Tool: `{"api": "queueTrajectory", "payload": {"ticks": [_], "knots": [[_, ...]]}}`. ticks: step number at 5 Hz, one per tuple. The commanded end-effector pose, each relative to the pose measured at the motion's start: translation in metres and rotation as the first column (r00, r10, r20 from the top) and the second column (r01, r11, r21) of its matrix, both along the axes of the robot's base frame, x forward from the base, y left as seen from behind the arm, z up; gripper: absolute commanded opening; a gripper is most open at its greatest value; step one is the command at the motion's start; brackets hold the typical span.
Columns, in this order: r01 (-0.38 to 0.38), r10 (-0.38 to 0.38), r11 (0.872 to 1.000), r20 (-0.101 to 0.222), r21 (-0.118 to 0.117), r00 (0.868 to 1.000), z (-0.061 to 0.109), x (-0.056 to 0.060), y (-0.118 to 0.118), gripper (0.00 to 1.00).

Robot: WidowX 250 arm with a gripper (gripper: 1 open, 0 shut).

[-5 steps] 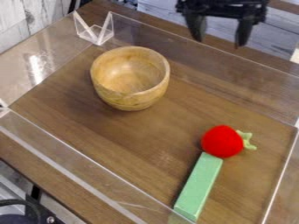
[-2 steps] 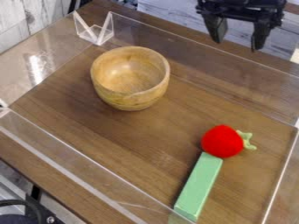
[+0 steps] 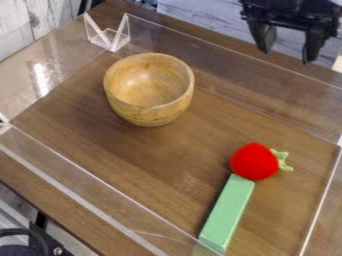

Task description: Move the red object to the right side of the table

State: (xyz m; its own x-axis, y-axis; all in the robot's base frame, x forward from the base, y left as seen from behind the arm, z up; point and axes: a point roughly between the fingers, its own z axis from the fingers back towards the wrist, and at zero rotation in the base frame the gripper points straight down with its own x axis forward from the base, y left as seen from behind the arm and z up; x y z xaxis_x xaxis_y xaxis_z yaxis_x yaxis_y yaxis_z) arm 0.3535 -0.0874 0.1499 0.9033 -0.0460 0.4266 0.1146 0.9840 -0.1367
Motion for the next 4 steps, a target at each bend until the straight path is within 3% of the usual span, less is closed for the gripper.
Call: {"api": "queueTrajectory", "payload": {"ticks": [1,2,4], "knots": [[0.021,-0.020,1.000,0.057,-0.010,0.998,0.015,0.012,-0.011,1.00],[0.040,-0.039,0.999,0.066,-0.008,0.997,0.016,0.021,-0.022,1.00],[0.059,-0.059,0.998,0.088,-0.004,0.994,0.013,0.018,-0.039,1.00]]}}
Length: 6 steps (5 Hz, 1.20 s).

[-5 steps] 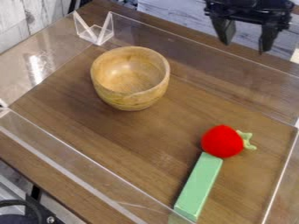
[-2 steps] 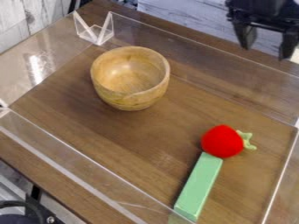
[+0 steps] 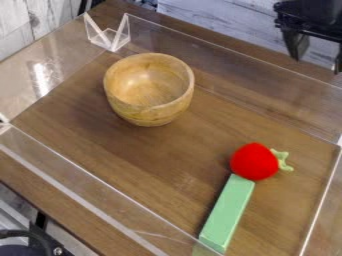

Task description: Move the red object to the right side of the table

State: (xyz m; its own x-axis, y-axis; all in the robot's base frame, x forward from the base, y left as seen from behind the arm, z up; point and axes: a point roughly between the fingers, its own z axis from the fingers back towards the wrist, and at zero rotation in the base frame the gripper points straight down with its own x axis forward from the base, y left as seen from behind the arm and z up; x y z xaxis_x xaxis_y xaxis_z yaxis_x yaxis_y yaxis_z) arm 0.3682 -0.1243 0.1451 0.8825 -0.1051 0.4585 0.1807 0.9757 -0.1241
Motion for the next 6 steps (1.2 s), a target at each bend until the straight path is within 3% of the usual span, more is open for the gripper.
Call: {"api": "queueTrajectory", "payload": {"ticks": [1,2,3,4,6], "knots": [[0.002,-0.001,1.000,0.054,-0.015,0.999,0.014,0.003,-0.010,1.00],[-0.040,0.040,0.999,0.055,-0.011,0.998,0.013,0.002,-0.012,1.00],[-0.156,0.157,0.988,0.054,-0.019,0.986,0.007,0.001,0.003,0.00],[-0.268,0.269,0.963,0.053,-0.029,0.962,0.002,0.002,0.018,1.00],[-0.380,0.382,0.923,0.040,-0.058,0.923,0.019,0.005,0.004,1.00]]}}
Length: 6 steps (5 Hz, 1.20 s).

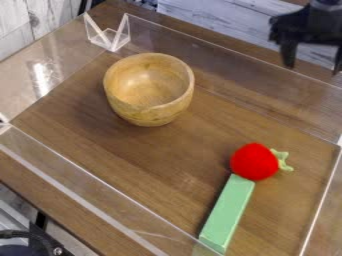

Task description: Move the red object to the right side of the table

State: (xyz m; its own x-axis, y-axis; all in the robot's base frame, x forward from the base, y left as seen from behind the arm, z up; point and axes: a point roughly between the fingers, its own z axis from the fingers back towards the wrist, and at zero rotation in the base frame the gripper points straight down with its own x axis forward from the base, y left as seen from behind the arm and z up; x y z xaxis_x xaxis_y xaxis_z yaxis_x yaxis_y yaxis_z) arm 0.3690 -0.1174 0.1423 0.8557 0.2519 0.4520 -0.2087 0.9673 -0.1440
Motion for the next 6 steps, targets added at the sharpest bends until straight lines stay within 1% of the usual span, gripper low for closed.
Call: {"api": "queueTrajectory", "payload": {"ticks": [1,2,3,4,5,6], "knots": [[0.020,-0.018,0.999,0.063,-0.032,0.998,0.021,0.003,-0.013,1.00],[0.030,-0.028,0.999,0.064,-0.039,0.998,0.019,0.004,-0.020,1.00],[0.019,-0.015,0.998,0.063,-0.054,0.998,0.018,0.004,-0.021,1.00],[0.008,-0.004,0.998,0.065,-0.069,0.998,0.020,0.005,-0.019,1.00],[-0.013,0.018,0.997,0.067,-0.083,0.998,0.022,0.006,-0.007,1.00],[-0.032,0.038,0.995,0.068,-0.093,0.997,0.024,0.002,0.007,1.00]]}}
